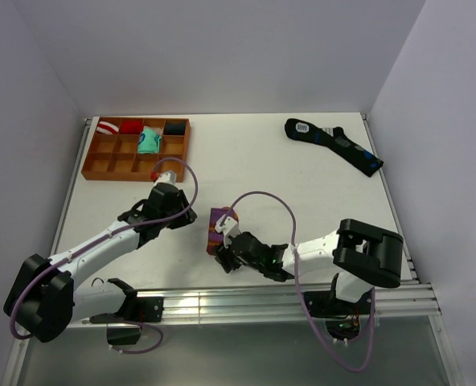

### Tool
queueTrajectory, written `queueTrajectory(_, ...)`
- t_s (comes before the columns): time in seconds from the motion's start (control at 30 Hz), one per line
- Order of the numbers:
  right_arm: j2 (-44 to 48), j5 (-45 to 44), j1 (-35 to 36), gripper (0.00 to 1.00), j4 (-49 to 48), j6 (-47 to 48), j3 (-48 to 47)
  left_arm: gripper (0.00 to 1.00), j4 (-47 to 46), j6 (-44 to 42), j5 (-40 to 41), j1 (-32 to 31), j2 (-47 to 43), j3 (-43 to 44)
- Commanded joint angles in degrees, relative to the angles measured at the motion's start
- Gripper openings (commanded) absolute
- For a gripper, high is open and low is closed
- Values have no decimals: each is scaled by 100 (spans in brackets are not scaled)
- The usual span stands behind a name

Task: Roll the socks
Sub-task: Roll the sock at the center of the board.

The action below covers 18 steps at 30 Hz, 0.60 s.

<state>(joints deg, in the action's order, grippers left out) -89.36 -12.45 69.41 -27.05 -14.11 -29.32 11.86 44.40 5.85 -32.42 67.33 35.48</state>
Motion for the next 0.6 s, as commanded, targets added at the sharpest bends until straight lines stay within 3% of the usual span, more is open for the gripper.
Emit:
queueTrajectory(0.0,-196,5,55,62,-352,-320,242,41,-166,-107,-101,26,-9,143)
queueTrajectory(0.3,-477,-205,99,60,-828,-663,699,41,-236,-107,-172,26,8,108)
queueTrajectory(0.37,-529,-197,108,55,-890,-716,743,41,-237,-98,-180,26,-18,81)
queueTrajectory(0.5,-617,-109,117,34,-523,-795,490,41,-359,-90,-224,26,-36,29)
queueTrajectory(0.57,-618,57,108,30,-189,-839,366,41,-561,-37,-347,26,-71,-111)
